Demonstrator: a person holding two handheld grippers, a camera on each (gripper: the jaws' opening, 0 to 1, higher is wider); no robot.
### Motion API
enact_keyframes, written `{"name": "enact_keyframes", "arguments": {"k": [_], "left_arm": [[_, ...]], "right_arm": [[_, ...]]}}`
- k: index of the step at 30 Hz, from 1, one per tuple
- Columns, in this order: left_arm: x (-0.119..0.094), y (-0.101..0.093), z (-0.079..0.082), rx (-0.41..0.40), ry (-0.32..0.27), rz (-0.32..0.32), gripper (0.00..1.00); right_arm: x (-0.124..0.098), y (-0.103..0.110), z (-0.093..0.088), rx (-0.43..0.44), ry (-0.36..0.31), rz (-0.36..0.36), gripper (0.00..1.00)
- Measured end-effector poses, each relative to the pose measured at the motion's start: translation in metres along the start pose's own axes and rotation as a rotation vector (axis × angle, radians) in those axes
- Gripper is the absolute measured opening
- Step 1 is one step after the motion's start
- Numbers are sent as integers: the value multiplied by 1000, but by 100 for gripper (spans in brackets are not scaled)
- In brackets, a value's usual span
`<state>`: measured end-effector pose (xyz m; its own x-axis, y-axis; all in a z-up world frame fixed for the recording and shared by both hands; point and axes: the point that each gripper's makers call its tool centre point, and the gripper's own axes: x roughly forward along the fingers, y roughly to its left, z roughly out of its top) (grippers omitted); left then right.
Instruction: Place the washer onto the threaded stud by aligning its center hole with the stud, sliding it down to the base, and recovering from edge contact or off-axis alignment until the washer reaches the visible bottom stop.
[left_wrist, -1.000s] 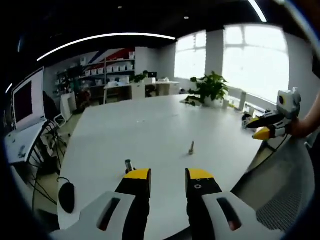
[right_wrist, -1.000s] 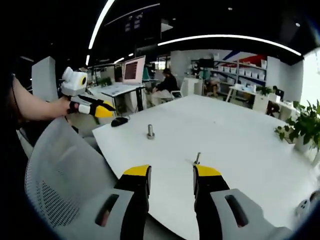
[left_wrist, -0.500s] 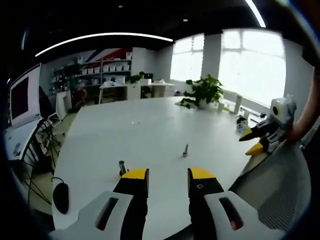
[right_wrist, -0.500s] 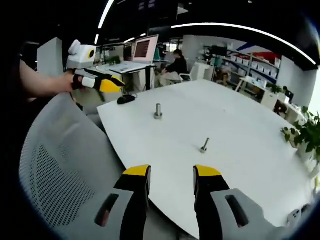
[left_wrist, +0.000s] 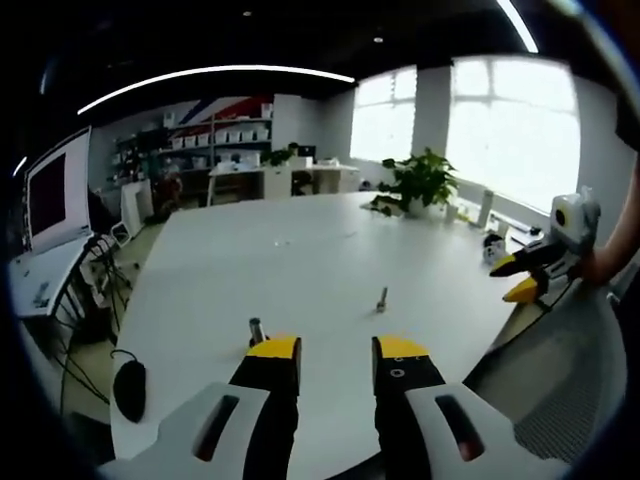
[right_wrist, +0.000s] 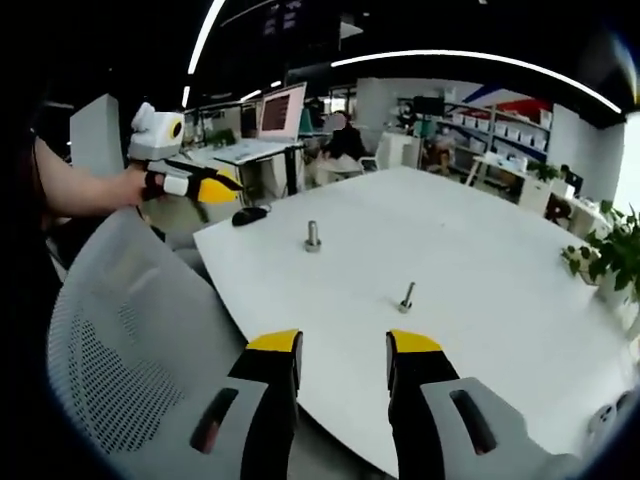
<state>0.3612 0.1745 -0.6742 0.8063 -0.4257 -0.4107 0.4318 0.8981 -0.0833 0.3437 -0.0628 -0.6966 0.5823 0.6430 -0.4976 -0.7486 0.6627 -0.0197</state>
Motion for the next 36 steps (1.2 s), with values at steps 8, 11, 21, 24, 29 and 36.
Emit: {"name": "enact_keyframes", "arguments": {"k": [8, 11, 21, 24, 29, 36], "left_arm": [[-6, 8, 6, 5, -33, 44, 26], [-6, 9, 6, -1, -31, 53, 27], [-2, 11, -3, 9, 18, 54, 27], [-3, 12, -2, 13, 13, 68, 27], [-4, 18, -6, 19, 35, 102, 27], [-4, 19, -8, 34, 47, 111, 26]], "right_arm": [[-7, -1, 18, 38, -94, -4, 35], [-7, -4, 15, 27, -83, -22, 36], [-9, -10, 21, 63, -113, -46, 41], [-9, -10, 20, 60, -108, -46, 41], [-6, -5, 18, 34, -89, -30, 41], [-6, -8, 13, 56, -76, -35, 41]]}}
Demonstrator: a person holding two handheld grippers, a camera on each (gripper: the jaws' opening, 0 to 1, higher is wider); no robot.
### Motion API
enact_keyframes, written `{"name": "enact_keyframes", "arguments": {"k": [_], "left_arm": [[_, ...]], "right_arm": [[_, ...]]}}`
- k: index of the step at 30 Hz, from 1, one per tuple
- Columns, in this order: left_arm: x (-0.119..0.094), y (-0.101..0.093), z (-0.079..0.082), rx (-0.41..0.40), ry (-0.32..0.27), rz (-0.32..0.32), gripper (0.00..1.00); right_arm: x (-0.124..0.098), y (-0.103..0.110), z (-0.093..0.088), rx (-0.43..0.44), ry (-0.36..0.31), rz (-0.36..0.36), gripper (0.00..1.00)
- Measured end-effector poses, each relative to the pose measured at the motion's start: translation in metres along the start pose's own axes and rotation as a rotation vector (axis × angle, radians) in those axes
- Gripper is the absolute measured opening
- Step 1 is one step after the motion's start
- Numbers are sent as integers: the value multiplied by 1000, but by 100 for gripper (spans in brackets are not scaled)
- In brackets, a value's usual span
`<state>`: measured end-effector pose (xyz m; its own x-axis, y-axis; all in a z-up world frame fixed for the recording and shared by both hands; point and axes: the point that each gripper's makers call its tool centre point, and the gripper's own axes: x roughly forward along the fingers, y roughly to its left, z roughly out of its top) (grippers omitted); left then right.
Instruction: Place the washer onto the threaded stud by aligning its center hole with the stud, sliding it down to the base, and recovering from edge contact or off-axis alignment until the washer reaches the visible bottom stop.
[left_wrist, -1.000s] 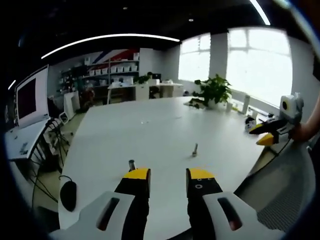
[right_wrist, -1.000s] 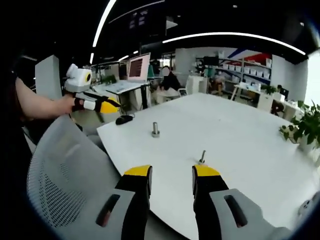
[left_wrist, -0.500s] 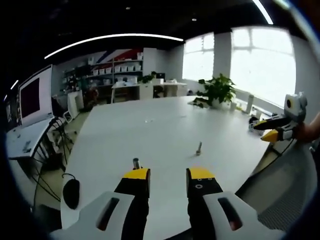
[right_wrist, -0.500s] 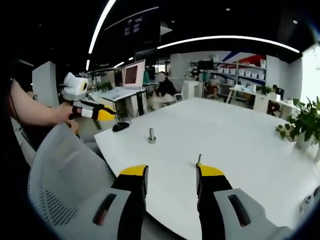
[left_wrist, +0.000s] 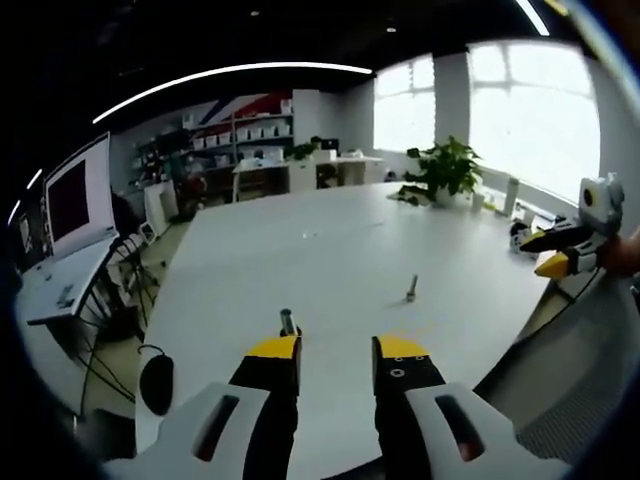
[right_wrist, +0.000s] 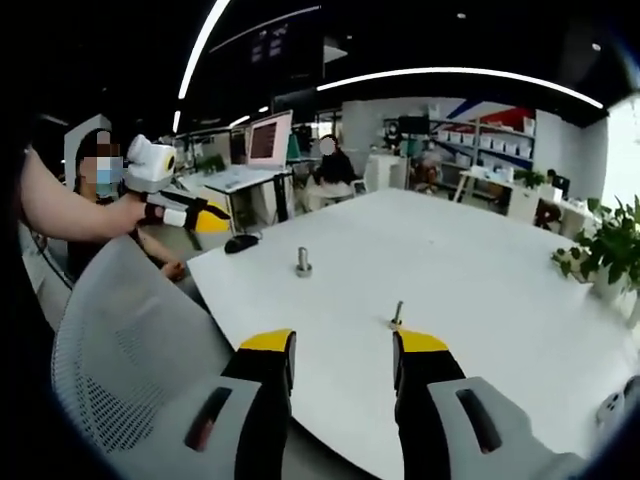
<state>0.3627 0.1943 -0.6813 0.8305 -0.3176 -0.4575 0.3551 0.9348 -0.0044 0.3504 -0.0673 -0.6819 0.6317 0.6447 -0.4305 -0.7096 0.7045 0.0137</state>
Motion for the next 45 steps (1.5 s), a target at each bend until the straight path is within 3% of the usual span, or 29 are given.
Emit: {"name": "enact_keyframes", "arguments": {"k": [2, 4, 9, 12, 17, 22, 26, 31, 45], "left_arm": [[1, -1, 0, -6, 3, -6, 26], [0, 5, -8, 28, 46, 37, 26], [0, 9, -9, -3, 40, 37, 25], [5, 5, -16, -7, 77, 13, 25], [0, 4, -13, 4, 56, 18, 25], [2, 9, -14, -17, 61, 28, 25], [2, 6, -15, 12, 68, 29, 25], [1, 10, -13, -15, 58, 34, 25], [3, 6, -18, 7, 86, 31, 25]], "right_arm": [[0, -1, 0, -10, -2, -5, 41], [-1, -1, -1, -5, 0, -6, 41], [0, 0, 1, -14, -4, -7, 41], [1, -2, -1, 0, 7, -4, 41], [0, 0, -3, 5, 10, -5, 41], [1, -1, -1, -4, 5, -5, 41], [0, 0, -2, -9, 7, -4, 41], [-1, -1, -3, -13, 9, -13, 41], [-1, -2, -5, -22, 17, -14, 41]]}}
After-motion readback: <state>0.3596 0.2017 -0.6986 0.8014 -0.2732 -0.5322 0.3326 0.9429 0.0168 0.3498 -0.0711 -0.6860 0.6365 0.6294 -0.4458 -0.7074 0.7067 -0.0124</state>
